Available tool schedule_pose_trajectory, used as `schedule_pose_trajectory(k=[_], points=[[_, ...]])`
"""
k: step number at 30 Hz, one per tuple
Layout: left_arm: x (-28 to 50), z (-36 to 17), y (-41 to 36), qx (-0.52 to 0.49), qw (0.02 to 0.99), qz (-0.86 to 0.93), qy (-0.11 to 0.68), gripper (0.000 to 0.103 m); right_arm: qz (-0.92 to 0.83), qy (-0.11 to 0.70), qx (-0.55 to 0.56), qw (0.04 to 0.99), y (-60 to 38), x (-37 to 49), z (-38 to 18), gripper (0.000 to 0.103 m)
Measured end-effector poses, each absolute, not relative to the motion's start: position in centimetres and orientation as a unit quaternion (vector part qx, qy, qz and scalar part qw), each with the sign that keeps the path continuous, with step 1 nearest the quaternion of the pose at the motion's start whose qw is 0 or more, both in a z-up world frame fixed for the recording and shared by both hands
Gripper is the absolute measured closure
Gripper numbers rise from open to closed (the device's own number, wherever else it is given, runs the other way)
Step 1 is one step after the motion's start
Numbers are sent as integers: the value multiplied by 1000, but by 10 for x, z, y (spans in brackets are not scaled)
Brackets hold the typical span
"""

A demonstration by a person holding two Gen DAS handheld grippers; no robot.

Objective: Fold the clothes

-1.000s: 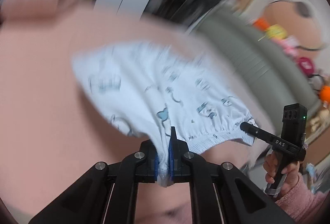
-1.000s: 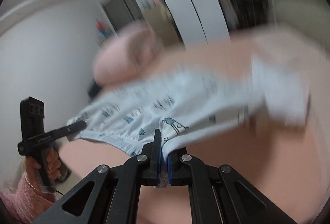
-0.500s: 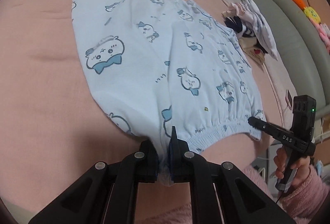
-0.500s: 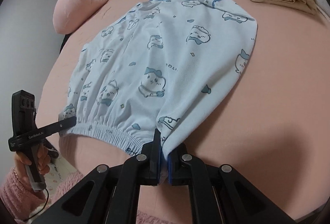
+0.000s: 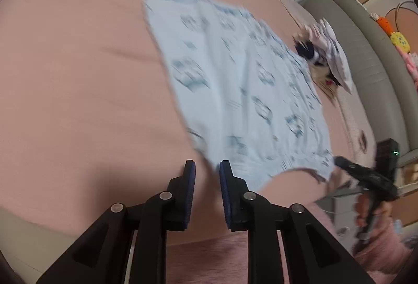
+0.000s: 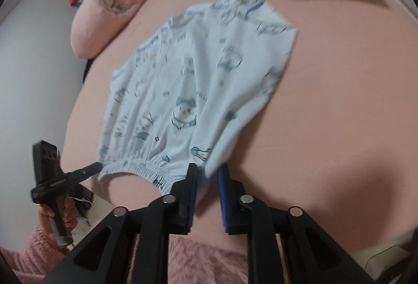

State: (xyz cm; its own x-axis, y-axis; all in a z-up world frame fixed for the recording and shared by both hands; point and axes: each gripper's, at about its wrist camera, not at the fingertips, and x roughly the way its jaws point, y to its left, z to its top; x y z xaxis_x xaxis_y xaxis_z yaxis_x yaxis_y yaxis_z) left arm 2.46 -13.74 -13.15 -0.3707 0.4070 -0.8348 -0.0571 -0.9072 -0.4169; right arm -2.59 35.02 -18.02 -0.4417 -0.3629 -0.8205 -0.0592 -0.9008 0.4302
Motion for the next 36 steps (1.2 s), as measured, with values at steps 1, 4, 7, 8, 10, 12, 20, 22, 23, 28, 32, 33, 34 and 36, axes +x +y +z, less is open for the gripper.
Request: schedule_pose_trajectory(k=[1, 4, 7, 8, 10, 12, 20, 22, 23, 28, 32, 33, 34, 36], points=[[20, -129, -142, -537, 136, 819, -149, 86, -831, -191, 516, 86, 355, -24, -173, 84], [-11, -127, -153, -530, 123, 826, -145, 86, -847, -129, 511, 72, 356, -35, -155, 84], [-54, -131, -173, -523, 90, 827, -183, 85, -851, -100, 506, 98, 339, -76, -145, 84], [-71, -132, -181, -520, 80, 827, -197, 83, -850, -114, 501, 118, 334, -94, -142, 84], [-103, -135, -192, -514, 72, 828, -214, 66, -845, -122, 498, 151, 307, -137, -142, 84], [-123, -139, -194, -511, 73, 828, -218, 56, -843, -110, 498, 170, 282, -185, -140, 84], [-179, -155, -188, -506, 95, 830, -215, 57, -837, -33, 521, 167, 229, -325, -179, 84], [-193, -159, -187, -504, 101, 830, -214, 88, -838, -32, 522, 153, 225, -345, -191, 84], [-200, -161, -186, -504, 104, 831, -214, 95, -833, -44, 528, 161, 225, -353, -197, 84], [-206, -149, -190, -490, 98, 846, -183, 97, -830, 33, 538, 144, 205, -363, -222, 85], [-201, -131, -196, -476, 86, 863, -149, 96, -842, 28, 527, 111, 224, -372, -227, 103], [-200, -127, -198, -472, 83, 867, -140, 93, -851, 42, 517, 86, 228, -375, -225, 103], [-199, -123, -199, -468, 80, 870, -131, 93, -852, 41, 516, 76, 230, -377, -224, 103], [-196, -114, -202, -460, 73, 877, -114, 91, -845, 12, 528, 84, 235, -379, -225, 103]])
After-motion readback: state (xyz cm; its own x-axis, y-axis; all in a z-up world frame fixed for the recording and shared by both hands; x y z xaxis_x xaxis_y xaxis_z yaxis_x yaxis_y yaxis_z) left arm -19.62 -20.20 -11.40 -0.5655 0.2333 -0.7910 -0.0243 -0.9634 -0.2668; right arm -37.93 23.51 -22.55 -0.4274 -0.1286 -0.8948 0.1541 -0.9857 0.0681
